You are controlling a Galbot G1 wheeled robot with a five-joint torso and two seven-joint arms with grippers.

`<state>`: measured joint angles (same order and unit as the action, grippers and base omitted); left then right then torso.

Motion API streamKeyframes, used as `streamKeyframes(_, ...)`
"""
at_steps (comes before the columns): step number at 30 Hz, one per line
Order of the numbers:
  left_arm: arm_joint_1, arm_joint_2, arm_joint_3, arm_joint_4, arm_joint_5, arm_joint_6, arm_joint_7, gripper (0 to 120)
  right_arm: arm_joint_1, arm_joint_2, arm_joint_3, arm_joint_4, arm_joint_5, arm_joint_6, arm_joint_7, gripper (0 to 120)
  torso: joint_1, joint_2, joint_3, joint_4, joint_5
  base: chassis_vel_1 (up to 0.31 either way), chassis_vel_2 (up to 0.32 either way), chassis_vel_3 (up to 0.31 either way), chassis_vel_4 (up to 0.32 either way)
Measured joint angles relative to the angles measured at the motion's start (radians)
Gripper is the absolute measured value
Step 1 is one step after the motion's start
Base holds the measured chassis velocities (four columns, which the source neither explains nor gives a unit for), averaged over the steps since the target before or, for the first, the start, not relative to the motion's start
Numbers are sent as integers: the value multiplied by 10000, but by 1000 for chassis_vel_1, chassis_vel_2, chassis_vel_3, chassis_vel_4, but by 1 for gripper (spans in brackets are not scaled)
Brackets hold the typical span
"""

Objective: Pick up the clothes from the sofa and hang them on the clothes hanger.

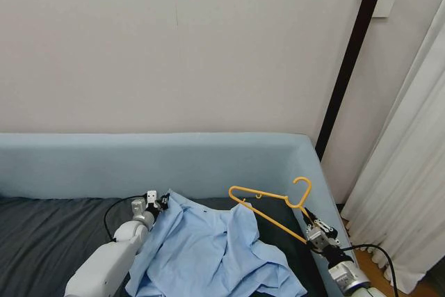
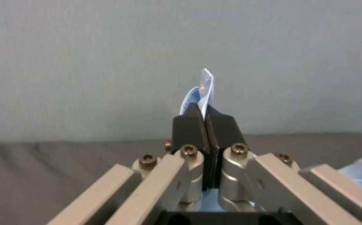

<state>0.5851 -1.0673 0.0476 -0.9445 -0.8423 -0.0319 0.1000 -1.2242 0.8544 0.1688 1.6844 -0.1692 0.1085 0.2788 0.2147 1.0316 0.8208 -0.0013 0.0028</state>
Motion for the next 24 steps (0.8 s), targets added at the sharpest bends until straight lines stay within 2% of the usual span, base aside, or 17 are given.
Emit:
streamKeyframes(1,134,226,49,-433,-45,18,-32,0,4,9,-39,-14,-55,10,-3,6,0,0,0,2,-2,0,0,0,0)
streamKeyframes(2,134,226,49,-433,-45,18,-32,0,4,9,-39,-14,-55,10,-3,6,0,0,0,2,-2,0,0,0,0)
streamKeyframes(7,766,1231,79,-2250,-157,105,-154,0,79,45,-250,-10,-231,54,-31,6,0,0,0,-1,-2,0,0,0,0)
streamKeyframes(8,766,1231,79,-2250,-157,105,-154,0,79,45,-250,-10,-231,54,-31,6,0,0,0,-1,-2,0,0,0,0)
streamKeyframes(12,1083,1796,43,-3408,-186,148,-200,0,60,115,-393,67,-499,55,42,6,0,0,0,1,-1,0,0,0,0)
streamKeyframes(13,1083,1796,43,-3408,-186,148,-200,0,60,115,-393,67,-499,55,42,6,0,0,0,1,-1,0,0,0,0)
streamKeyframes(16,1608,2194,-213,-4475,-192,213,-252,0,91,82,-610,192,-687,55,47,6,0,1,0,-5,-2,0,0,0,0)
streamKeyframes(17,1608,2194,-213,-4475,-192,213,-252,0,91,82,-610,192,-687,55,47,6,0,1,0,-5,-2,0,0,0,0)
streamKeyframes(20,2183,2585,-459,-5440,-197,226,-272,0,166,97,-840,255,-954,55,59,6,0,1,0,4,-1,0,0,0,0)
streamKeyframes(21,2183,2585,-459,-5440,-197,226,-272,0,166,97,-840,255,-954,55,59,6,0,1,0,4,-1,0,0,0,0)
streamKeyframes(24,2738,2893,-815,-6197,-183,242,-303,0,314,172,-1151,257,-1169,48,61,6,0,1,0,1,-3,0,0,0,0)
